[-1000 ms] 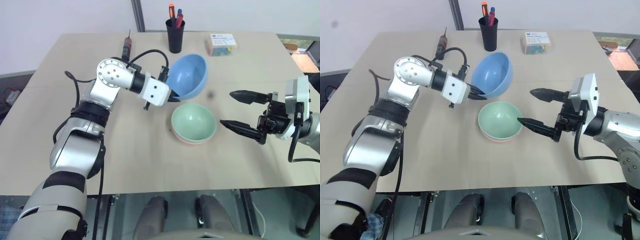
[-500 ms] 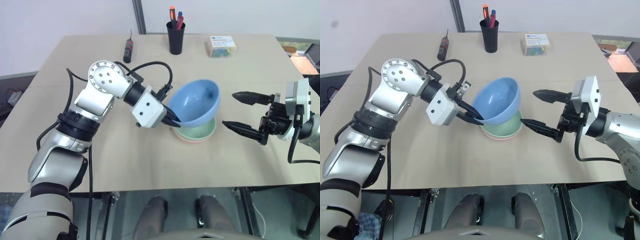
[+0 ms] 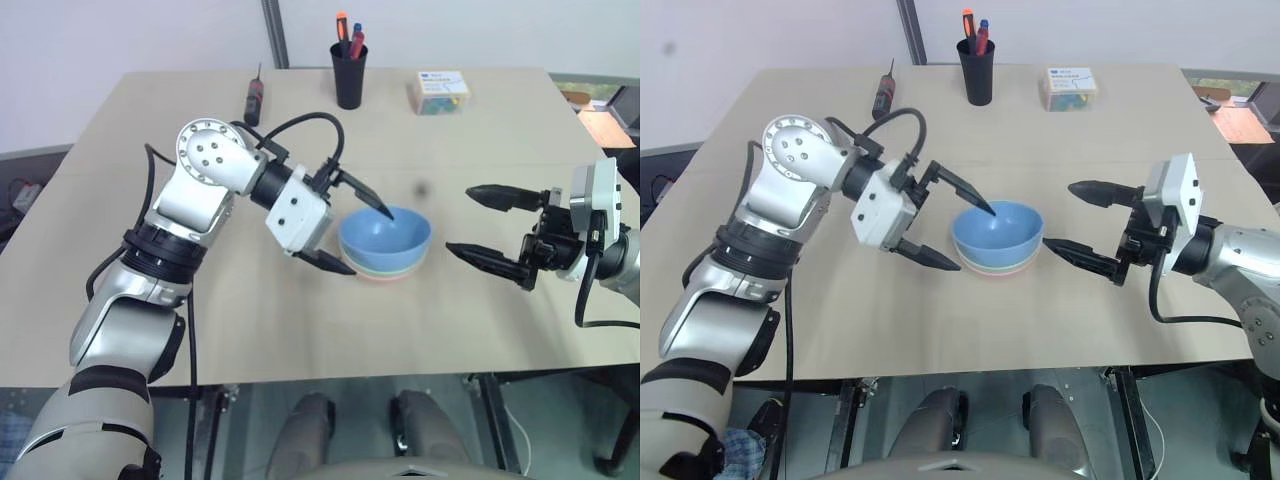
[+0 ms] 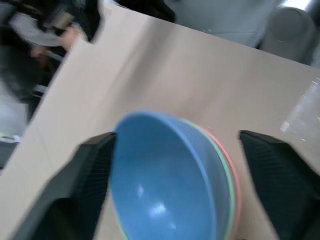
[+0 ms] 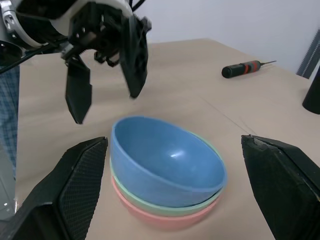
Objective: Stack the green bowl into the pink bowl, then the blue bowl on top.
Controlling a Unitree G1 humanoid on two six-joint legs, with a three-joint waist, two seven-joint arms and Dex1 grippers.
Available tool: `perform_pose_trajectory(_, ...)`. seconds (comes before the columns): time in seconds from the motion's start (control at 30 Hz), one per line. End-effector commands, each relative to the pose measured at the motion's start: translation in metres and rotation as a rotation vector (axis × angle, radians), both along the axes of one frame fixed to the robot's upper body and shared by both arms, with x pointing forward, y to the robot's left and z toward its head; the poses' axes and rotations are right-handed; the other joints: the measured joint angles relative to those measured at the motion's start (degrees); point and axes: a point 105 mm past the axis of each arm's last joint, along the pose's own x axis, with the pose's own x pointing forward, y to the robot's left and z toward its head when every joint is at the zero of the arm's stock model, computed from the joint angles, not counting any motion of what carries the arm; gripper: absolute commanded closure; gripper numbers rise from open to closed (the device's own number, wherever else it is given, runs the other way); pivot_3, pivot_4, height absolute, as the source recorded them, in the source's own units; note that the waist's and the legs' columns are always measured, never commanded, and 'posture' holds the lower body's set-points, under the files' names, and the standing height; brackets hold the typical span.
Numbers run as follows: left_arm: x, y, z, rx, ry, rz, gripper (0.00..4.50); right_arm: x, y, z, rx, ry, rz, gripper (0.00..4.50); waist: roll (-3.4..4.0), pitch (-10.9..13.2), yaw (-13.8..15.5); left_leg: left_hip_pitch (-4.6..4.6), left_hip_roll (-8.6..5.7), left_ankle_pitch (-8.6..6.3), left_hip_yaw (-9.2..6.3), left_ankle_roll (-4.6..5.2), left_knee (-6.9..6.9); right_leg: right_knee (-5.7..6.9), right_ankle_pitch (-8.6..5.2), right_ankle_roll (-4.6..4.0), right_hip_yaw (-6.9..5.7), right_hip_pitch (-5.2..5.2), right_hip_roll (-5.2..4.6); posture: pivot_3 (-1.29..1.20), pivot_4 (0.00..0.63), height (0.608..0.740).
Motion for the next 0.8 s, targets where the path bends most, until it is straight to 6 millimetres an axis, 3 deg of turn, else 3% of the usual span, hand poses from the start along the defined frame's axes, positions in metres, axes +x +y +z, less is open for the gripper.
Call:
perform_pose_trajectory(0.03, 0.007, 0.016, 0.022, -0.244, 0.21, 0.139, 0.03, -0.002, -0.009, 0.006, -0.016, -0.052, -0.023, 0.0, 0.0, 0.0, 0.0, 0.0, 0.0, 0.0, 0.0, 0.0, 0.0, 0.0, 0.0, 0.0, 0.0, 0.0, 0.0, 0.0, 0.15, 0.712)
perform_pose_trajectory(0.13, 0.035, 0.057, 0.01, -0.404, 0.331, 0.419, 0.03, -0.005, -0.015, -0.001, -0.015, -0.022, -0.027, 0.0, 0.02, 0.0, -0.1, 0.03, 0.04, 0.0, -0.03, 0.0, -0.01, 0.03, 0.0, 0.0, 0.0, -0.01, 0.0, 0.0, 0.15, 0.712)
perform_pose_trajectory(0.2, 0.04, 0.078, -0.002, -0.463, 0.386, 0.55, 0.03, -0.007, -0.02, -0.006, -0.016, -0.007, -0.035, 0.0, 0.02, 0.0, -0.1, 0.08, 0.05, 0.0, -0.01, 0.0, -0.04, 0.04, 0.0, 0.0, 0.03, -0.02, 0.01, 0.0, 0.15, 0.712)
perform_pose_trajectory(0.43, 0.014, 0.136, -0.044, -0.505, 0.46, 0.827, 0.03, -0.009, -0.049, -0.026, -0.035, 0.059, -0.074, 0.0, 0.01, 0.0, 0.3, 0.02, 0.05, -0.01, 0.0, 0.01, -0.06, -0.06, 0.0, 0.0, 0.04, -0.01, -0.08, 0.0, 0.15, 0.712)
perform_pose_trajectory(0.6, -0.007, 0.15, -0.059, -0.523, 0.46, 0.915, 0.03, -0.005, -0.064, -0.042, -0.05, 0.06, -0.089, 0.0, 0.01, 0.0, 0.7, 0.1, 0.08, -0.01, -0.01, 0.01, -0.07, -0.02, 0.0, -0.01, 0.02, 0.04, -0.18, 0.0, 0.15, 0.712)
perform_pose_trajectory(0.8, -0.021, 0.149, -0.066, -0.552, 0.447, 0.95, 0.03, 0.005, -0.072, -0.055, -0.039, 0.074, -0.091, 0.0, 0.03, 0.0, 0.7, 0.21, 0.09, -0.02, 0.02, 0.02, -0.08, -0.02, 0.01, 0.0, 0.04, 0.14, -0.18, 0.0, 0.15, 0.712)
